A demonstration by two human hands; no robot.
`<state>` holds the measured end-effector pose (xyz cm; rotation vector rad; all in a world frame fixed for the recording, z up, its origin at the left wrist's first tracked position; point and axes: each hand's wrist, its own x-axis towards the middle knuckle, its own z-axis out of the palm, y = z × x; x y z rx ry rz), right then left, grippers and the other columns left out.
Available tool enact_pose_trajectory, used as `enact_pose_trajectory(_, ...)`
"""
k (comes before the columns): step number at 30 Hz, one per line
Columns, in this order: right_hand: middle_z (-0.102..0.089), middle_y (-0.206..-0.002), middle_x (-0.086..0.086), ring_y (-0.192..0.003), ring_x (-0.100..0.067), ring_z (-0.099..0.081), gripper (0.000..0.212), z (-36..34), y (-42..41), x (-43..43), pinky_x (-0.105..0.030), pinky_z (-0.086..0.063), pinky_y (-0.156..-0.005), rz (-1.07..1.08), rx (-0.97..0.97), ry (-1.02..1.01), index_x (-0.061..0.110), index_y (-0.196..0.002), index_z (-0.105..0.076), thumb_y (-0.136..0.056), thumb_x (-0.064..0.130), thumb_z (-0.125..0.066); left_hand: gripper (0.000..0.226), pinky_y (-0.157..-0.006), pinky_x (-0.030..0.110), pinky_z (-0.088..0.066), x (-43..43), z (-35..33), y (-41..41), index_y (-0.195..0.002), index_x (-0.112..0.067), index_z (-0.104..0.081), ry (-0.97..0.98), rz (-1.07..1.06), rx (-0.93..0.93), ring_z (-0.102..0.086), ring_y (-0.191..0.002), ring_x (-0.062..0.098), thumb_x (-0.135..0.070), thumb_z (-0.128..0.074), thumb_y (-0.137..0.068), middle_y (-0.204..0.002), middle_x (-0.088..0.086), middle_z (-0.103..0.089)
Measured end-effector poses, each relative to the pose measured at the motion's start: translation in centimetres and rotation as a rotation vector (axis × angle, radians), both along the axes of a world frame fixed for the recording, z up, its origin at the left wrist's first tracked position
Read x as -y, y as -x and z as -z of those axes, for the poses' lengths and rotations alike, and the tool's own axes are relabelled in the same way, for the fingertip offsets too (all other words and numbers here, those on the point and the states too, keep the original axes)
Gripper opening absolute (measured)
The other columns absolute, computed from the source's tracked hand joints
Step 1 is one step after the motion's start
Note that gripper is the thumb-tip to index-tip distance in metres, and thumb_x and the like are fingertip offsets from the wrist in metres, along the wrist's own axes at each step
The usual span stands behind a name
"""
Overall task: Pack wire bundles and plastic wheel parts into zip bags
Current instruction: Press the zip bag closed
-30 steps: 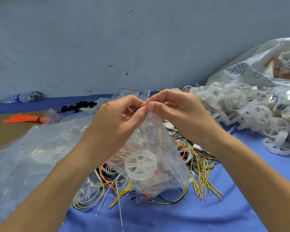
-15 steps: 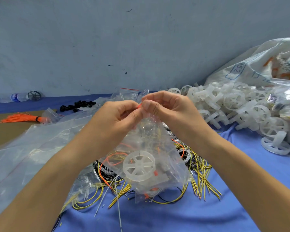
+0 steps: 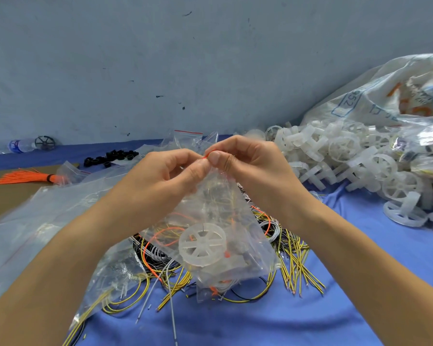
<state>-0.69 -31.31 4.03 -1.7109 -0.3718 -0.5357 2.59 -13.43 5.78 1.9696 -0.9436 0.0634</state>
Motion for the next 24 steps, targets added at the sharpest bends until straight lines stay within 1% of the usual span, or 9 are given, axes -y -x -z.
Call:
enact_pose_trajectory(3, -0.07, -0.073, 0.012, -0.065, 0.004, -0.059, 0.01, 0.1, 0.0, -0.1, -0.009, -0.043, -0.065, -0.016, 0.007, -0.002, 0.014, -0.088, -0.072, -0.091, 0.006, -0.067, 0.032, -0.066, 0.052, -0.046, 0.2, 0.0, 0.2, -0.084, -0.023, -0.069, 0.03, -0.005, 0.033, -0.053, -0.067, 0.035, -0.051, -0.056, -0.091, -0.077, 0.02, -0.057)
enact_pose_trajectory(6, -0.07, -0.076, 0.012, -0.069, 0.003, -0.061, 0.013, 0.1, -0.1, -0.2, -0.01, -0.044, -0.068, -0.012, 0.008, -0.009, 0.015, -0.09, -0.072, -0.092, 0.004, -0.065, 0.03, -0.056, 0.044, -0.034, 0.5, 0.0, 0.4, -0.084, -0.024, -0.071, 0.044, -0.04, 0.088, -0.042, -0.059, 0.031, -0.049, -0.055, -0.09, -0.073, 0.024, -0.054)
enact_pose_trajectory(8, -0.071, -0.079, 0.01, -0.071, 0.002, -0.061, 0.014, 0.2, 0.0, -0.4, -0.011, -0.045, -0.068, -0.003, 0.01, -0.037, 0.017, -0.093, -0.072, -0.092, 0.006, -0.065, 0.027, -0.055, 0.038, -0.032, 0.6, 0.2, 0.4, -0.086, -0.025, -0.072, 0.051, -0.075, 0.131, -0.042, -0.059, 0.027, -0.047, -0.057, -0.09, -0.072, 0.021, -0.057)
enact_pose_trajectory(10, -0.073, -0.083, 0.004, -0.07, 0.0, -0.061, 0.01, 0.3, 0.1, -0.5, -0.014, -0.047, -0.067, 0.025, 0.005, -0.053, 0.019, -0.096, -0.072, -0.092, 0.011, -0.067, 0.022, -0.053, 0.028, -0.036, 0.6, 0.4, 0.3, -0.086, -0.027, -0.072, 0.069, -0.12, 0.163, -0.05, -0.062, 0.025, -0.045, -0.059, -0.09, -0.071, 0.01, -0.063)
enact_pose_trajectory(12, -0.073, -0.084, 0.0, -0.072, -0.004, -0.061, 0.006, 0.6, 0.1, -0.7, -0.025, -0.054, -0.07, 0.052, -0.014, -0.052, 0.019, -0.096, -0.072, -0.091, 0.017, -0.069, 0.016, -0.051, 0.012, -0.037, 0.7, 0.6, 0.2, -0.086, -0.029, -0.07, 0.076, -0.16, 0.188, -0.054, -0.058, 0.009, -0.042, -0.062, -0.09, -0.073, -0.006, -0.067)
enact_pose_trajectory(14, -0.073, -0.08, 0.0, -0.072, -0.007, -0.061, 0.005, 0.8, 0.0, -0.9, -0.034, -0.056, -0.075, 0.059, -0.039, -0.08, 0.017, -0.094, -0.073, -0.09, 0.017, -0.07, 0.01, -0.056, 0.006, -0.039, 0.9, 0.8, 0.1, -0.086, -0.029, -0.07, 0.072, -0.178, 0.183, -0.056, -0.061, -0.002, -0.036, -0.064, -0.091, -0.074, -0.019, -0.067)
enact_pose_trajectory(18, -0.071, -0.072, 0.008, -0.067, -0.005, -0.06, 0.003, 0.8, 0.0, -0.9, -0.025, -0.053, -0.069, 0.092, -0.007, -0.067, 0.015, -0.09, -0.073, -0.09, 0.014, -0.07, 0.006, -0.059, 0.003, -0.039, 1.1, 0.9, 0.0, -0.088, -0.027, -0.071, 0.062, -0.181, 0.167, -0.059, -0.064, -0.009, -0.028, -0.066, -0.09, -0.072, -0.025, -0.067)
enact_pose_trajectory(20, -0.07, -0.072, 0.008, -0.066, -0.005, -0.06, 0.007, 0.8, -0.1, -0.8, -0.027, -0.053, -0.068, 0.122, 0.019, -0.043, 0.02, -0.087, -0.072, -0.09, 0.015, -0.07, 0.009, -0.056, 0.004, -0.037, 1.0, 0.8, 0.0, -0.088, -0.025, -0.073, 0.065, -0.18, 0.162, -0.055, -0.06, -0.008, -0.03, -0.066, -0.09, -0.069, -0.024, -0.066)
enact_pose_trajectory(24, -0.07, -0.073, 0.008, -0.066, -0.005, -0.059, 0.009, 0.7, -0.1, -0.6, -0.033, -0.053, -0.07, 0.165, 0.032, -0.042, 0.024, -0.085, -0.071, -0.09, 0.017, -0.069, 0.013, -0.051, 0.008, -0.036, 0.7, 0.7, -0.2, -0.087, -0.025, -0.074, 0.041, -0.216, 0.167, -0.051, -0.054, -0.003, -0.035, -0.066, -0.09, -0.073, -0.012, -0.068)
